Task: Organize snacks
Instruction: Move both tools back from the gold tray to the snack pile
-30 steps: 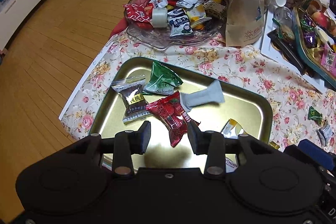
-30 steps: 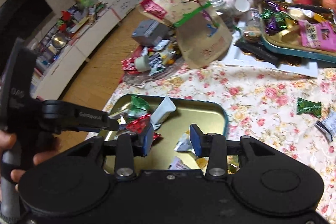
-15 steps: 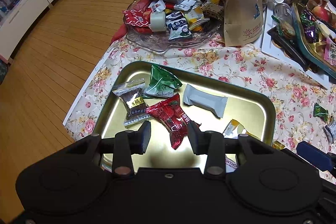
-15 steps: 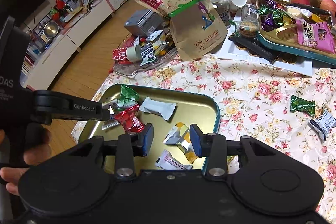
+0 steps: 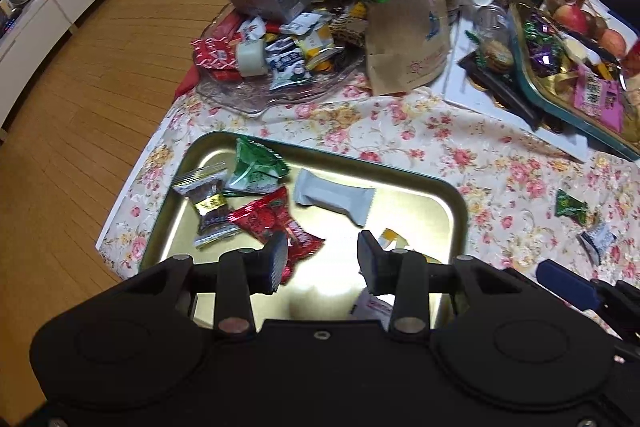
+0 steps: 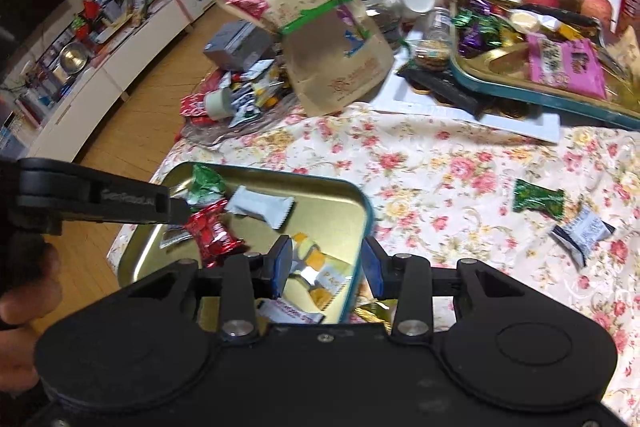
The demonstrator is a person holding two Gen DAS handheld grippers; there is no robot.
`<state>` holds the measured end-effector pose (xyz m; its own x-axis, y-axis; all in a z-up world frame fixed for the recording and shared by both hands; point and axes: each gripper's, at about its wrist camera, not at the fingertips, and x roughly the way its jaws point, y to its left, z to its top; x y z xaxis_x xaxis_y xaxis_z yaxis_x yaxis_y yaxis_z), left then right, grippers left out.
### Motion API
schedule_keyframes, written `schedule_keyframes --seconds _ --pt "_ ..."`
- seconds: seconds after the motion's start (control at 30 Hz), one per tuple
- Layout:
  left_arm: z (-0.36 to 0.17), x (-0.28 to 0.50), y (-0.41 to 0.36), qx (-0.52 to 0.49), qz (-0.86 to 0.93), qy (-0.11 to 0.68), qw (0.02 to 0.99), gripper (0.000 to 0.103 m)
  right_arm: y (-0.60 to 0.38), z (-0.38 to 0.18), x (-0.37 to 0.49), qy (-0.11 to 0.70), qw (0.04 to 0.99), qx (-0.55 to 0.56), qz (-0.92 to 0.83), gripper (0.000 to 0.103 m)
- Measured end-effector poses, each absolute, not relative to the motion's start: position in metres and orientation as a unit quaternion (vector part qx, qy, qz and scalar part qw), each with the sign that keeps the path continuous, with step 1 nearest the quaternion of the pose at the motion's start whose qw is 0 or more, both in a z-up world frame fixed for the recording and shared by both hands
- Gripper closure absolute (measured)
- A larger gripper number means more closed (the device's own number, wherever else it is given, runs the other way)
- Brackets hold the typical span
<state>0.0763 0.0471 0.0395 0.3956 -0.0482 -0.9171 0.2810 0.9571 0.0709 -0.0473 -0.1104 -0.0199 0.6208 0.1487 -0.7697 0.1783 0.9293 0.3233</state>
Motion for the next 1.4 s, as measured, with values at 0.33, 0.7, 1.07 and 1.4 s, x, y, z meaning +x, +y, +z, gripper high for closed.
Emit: schedule_keyframes --seconds 0.33,0.7,1.07,1.4 --pt "0.058 0.051 -0.002 0.127 -0.167 0.526 0.824 0.055 -0.160 -0.028 -0.060 0.441 0.865 0.222 -0.095 0.061" --pt "0.075 0.019 -0.057 0.149 -0.234 0.508 0.815 0.055 -0.226 -0.047 -0.091 0.452 0.833 0.257 -0.191 0.061" --pt "0.072 -0.002 -0.098 0.185 -0.273 0.509 0.795 0.055 -0.274 -0.070 -0.109 0.461 0.795 0.293 -0.264 0.061" --pt "0.076 0.014 -0.091 0.164 -0.269 0.519 0.795 0.055 -0.285 -0.074 -0.105 0.463 0.788 0.289 -0.285 0.061"
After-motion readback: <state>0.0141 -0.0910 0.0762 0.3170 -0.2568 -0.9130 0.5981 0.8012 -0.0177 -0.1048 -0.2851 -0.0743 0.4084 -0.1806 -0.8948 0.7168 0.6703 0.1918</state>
